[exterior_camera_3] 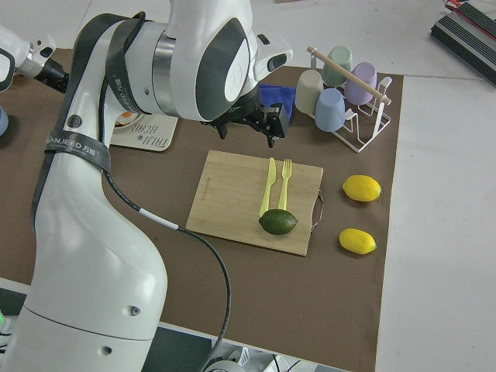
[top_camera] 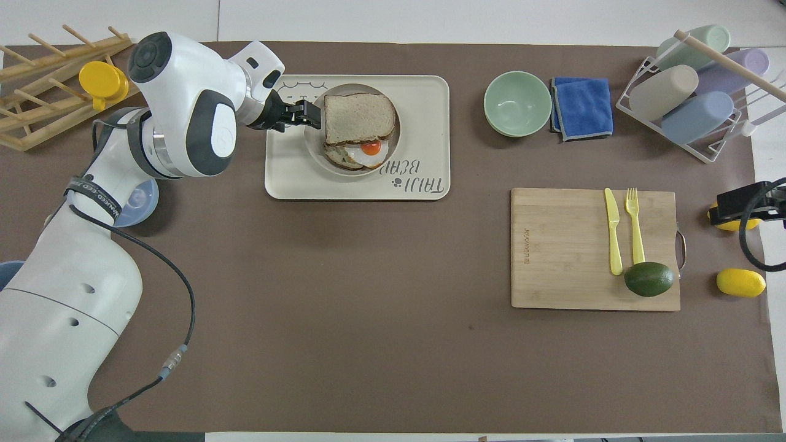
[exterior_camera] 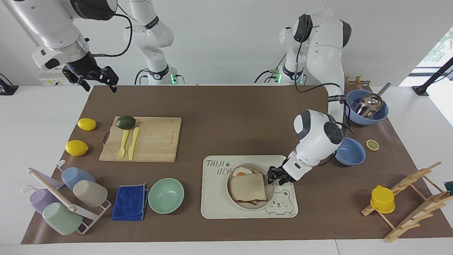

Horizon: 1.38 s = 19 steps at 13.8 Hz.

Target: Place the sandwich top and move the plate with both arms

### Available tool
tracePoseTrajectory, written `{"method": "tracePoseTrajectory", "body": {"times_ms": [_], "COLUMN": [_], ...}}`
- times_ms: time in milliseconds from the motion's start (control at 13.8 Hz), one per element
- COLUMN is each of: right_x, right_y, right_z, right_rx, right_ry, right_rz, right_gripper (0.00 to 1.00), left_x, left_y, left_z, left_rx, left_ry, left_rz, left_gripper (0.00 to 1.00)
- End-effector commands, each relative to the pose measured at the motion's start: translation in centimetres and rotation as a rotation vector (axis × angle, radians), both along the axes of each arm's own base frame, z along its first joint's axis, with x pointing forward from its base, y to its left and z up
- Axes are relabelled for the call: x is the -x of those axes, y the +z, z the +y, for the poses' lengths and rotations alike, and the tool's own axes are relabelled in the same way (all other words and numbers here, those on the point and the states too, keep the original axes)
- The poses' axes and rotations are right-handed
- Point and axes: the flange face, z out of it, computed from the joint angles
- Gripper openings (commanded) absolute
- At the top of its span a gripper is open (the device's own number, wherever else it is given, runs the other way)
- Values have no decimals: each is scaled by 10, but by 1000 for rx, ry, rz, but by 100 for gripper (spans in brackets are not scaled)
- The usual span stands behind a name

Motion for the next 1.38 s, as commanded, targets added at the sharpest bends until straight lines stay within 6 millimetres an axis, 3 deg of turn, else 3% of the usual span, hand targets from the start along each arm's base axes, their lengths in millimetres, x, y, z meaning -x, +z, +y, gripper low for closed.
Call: {"method": "tracePoseTrajectory", "body": {"times_ms": [0, 145, 435, 653, 871, 1161, 1306], "right_x": [2, 2, 2, 2, 2, 2, 2], "right_y": [-1, 0, 0, -1, 0, 0, -1], "right_z": [0, 0, 0, 0, 0, 0, 0], "right_rx": [-27, -27, -27, -27, -27, -27, -27], "right_ry": [12, 12, 12, 14, 14, 12, 12], "right_rz": [7, 4, 4, 6, 4, 4, 6], "right_gripper": [100, 100, 100, 100, 100, 100, 100], "left_x": [11, 23, 59, 102, 145, 190, 204], "left_y": [70, 117, 202, 261, 306, 319, 299], "left_z": [39, 70, 108, 139, 160, 168, 170], "left_rx": [-14, -114, -271, -313, -332, -344, -347], "left_ry": [11, -8, -26, -5, 9, -7, -14], "left_rz": [-1, -5, -26, 25, 82, 182, 222], "left_gripper": [100, 100, 100, 100, 100, 100, 100]}}
